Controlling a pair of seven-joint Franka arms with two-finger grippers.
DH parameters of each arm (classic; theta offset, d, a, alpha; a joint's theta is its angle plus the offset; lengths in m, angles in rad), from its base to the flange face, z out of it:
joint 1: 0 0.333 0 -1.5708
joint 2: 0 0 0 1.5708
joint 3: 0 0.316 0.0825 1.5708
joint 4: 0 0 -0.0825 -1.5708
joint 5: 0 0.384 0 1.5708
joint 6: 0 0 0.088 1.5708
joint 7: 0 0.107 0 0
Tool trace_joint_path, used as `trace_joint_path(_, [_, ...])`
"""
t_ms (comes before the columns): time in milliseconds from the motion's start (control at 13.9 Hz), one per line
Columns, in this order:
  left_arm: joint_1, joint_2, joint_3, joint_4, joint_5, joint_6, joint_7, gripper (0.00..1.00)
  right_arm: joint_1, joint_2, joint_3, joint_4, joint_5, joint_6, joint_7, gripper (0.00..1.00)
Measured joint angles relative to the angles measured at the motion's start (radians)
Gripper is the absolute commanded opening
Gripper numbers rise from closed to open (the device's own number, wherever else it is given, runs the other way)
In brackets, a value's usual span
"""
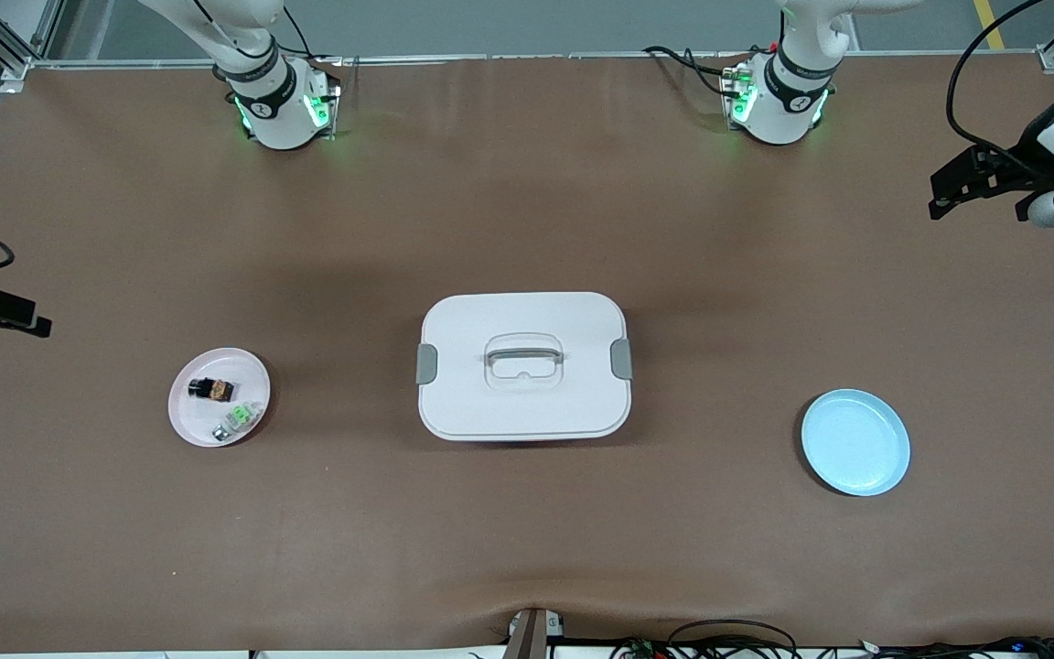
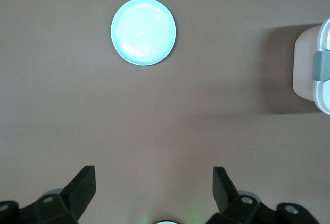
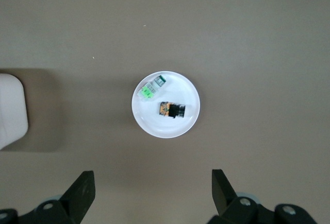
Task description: Transfer orange switch to right arm and place
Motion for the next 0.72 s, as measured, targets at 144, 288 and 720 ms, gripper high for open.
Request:
trace_joint_path(144, [0.000,0.000,0.000,0.000,0.000,0.000,0.000,1.00,0.013,0.001,0.000,-0.002,-0.001,0.001,0.033,1.00])
trace_joint_path(288, [0.000,0.000,0.001,0.000,0.000,0.000,0.000,1.00,0.011,0.001,-0.004,-0.002,-0.001,0.002,0.036,1.00])
trace_joint_path(720, [0.000,0.000,0.005,-0.006,0.000,-0.006,0.000,1.00,0.015,-0.022,0.000,0.002,0.000,0.018,0.036,1.00])
